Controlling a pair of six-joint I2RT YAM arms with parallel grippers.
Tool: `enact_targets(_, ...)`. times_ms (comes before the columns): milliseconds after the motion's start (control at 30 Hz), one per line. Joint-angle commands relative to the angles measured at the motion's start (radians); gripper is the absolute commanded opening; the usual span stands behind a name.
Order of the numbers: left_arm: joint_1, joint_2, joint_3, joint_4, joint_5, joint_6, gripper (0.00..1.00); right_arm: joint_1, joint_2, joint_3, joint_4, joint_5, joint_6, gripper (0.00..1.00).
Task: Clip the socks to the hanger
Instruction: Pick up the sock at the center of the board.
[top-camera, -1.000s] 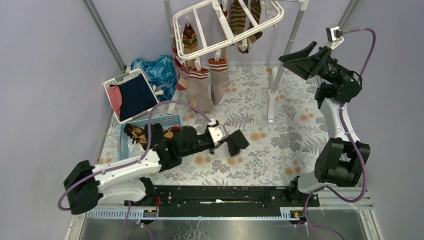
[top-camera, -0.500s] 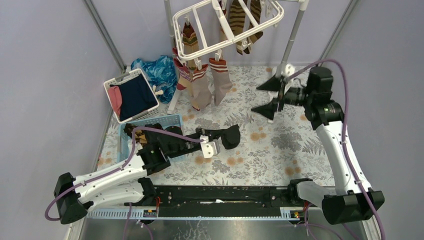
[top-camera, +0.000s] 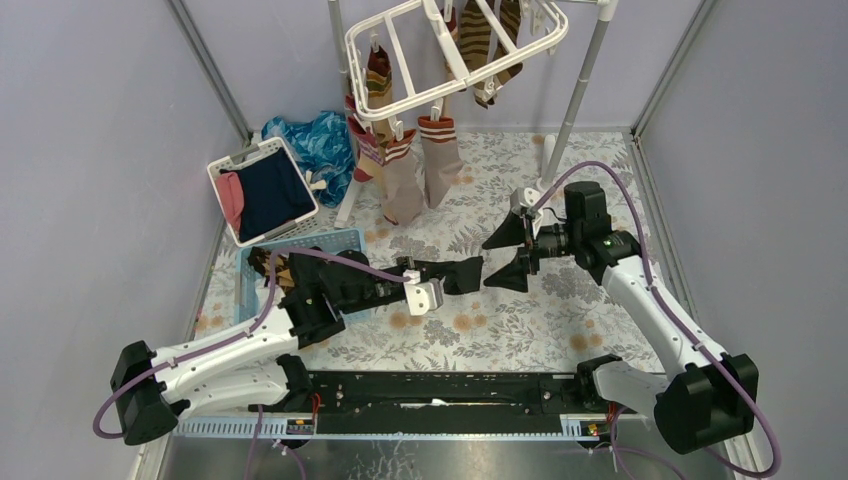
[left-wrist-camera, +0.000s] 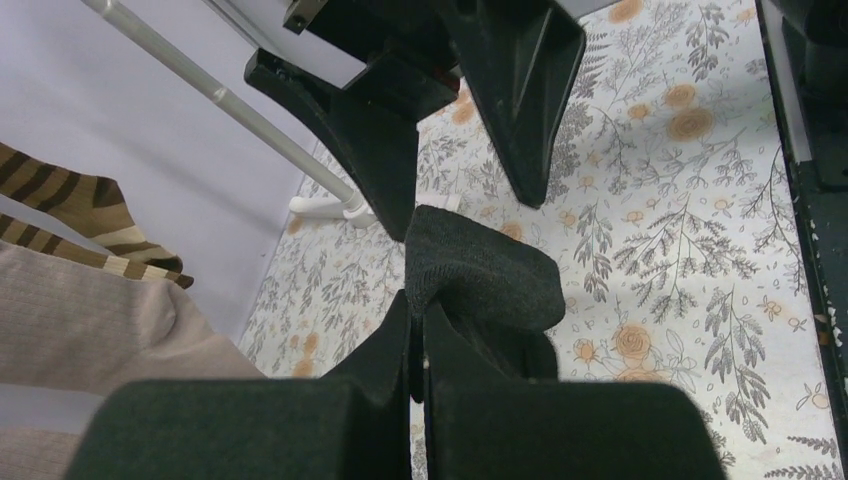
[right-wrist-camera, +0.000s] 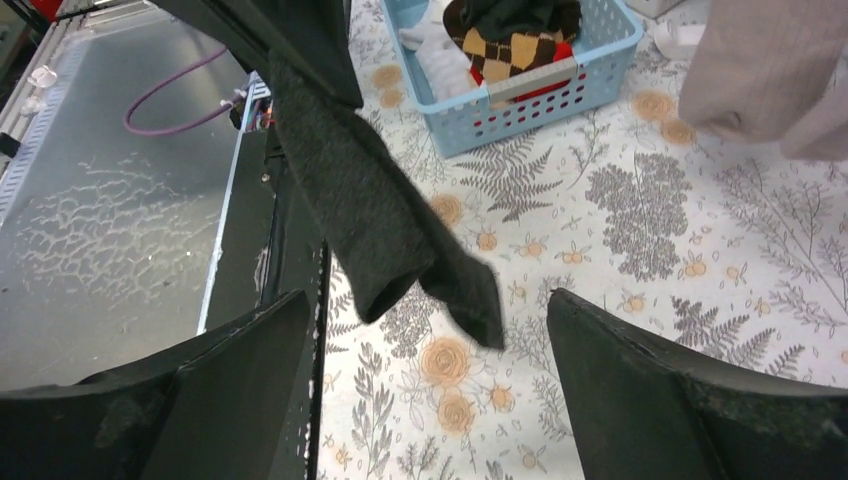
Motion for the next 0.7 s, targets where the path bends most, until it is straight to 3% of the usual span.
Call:
enact_targets(0, -0.003, 0.002, -0.013, 0.114, 0.020, -0.049, 0.00, 0.055, 0.005, -0.003, 0.212, -0.048, 0.164, 0.93)
enact_targets(133, -0.003, 0.013, -0.025, 0.126, 0.004, -0.066, 0.00, 0.104, 0.012, 0.012, 0.201, -0.033, 0.178, 0.87)
enact_targets(367, -0.002, 0.019, -0.032, 0.124, -0.054, -0.100, 0.00, 0.120, 0.006, 0.049, 0.103, -0.010, 0.121, 0.66)
enact_targets(433, -0.001, 0.018, -0.036, 0.125, -0.069, -0.108, 0.00, 0.120, 0.001, 0.055, 0.081, -0.002, 0.107, 0.55)
enact_targets(567, 0.009, 0.020, -0.038, 0.126, -0.084, -0.131, 0.00, 0.120, -0.001, 0.050, 0.079, 0.014, 0.108, 0.20)
enact_targets(667, 0.018, 0.023, -0.039, 0.123, -0.084, -0.148, 0.00, 0.120, -0.002, 0.060, 0.054, 0.039, 0.084, 0.13)
